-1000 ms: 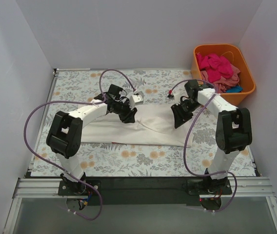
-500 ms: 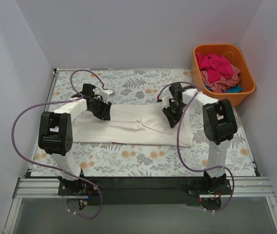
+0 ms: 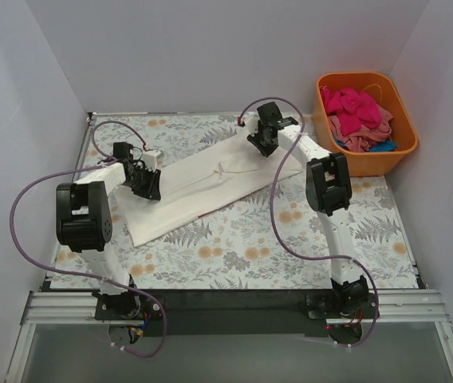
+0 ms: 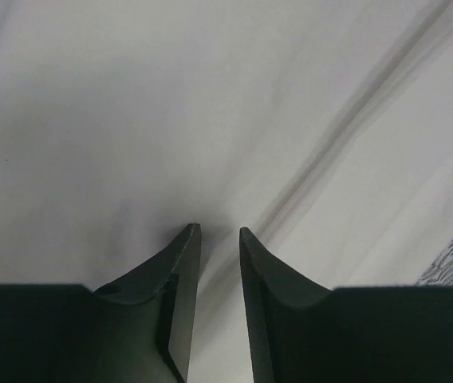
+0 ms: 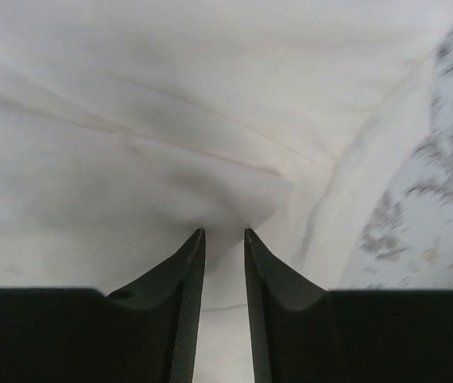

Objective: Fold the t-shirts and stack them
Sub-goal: Fold the tshirt

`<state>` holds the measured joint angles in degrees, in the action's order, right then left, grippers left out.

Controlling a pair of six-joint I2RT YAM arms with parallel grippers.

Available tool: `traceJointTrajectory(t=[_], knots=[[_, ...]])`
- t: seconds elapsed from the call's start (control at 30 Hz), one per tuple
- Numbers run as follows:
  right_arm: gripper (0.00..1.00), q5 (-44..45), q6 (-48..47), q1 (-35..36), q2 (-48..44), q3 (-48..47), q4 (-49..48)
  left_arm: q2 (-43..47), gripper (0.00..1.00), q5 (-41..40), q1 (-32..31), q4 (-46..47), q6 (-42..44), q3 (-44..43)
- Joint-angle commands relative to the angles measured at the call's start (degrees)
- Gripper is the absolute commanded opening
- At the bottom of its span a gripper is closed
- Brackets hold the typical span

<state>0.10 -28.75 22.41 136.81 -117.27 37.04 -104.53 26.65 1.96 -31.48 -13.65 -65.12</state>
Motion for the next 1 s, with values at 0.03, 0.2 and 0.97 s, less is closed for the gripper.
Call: traceJointTrajectory(t=[0.03,0.2,0.97], knots=[[0.33,5.35,-4.38,0.44,2.24,-9.99,-11.80,9.07,0.26,1.74,0.50,-1.91,1.96,0.44],[0.41,2.63,-3.68,0.00,-10.50,0.45,-15.68,15.05,0.27,2.62,-1.16,-3.23,8.71,1.39],[0.44,-15.56,9.94,-8.87,-25.54,13.56,9.62,11.36,0.16,-16.21,-35.15,-9.55,14.01,16.78]])
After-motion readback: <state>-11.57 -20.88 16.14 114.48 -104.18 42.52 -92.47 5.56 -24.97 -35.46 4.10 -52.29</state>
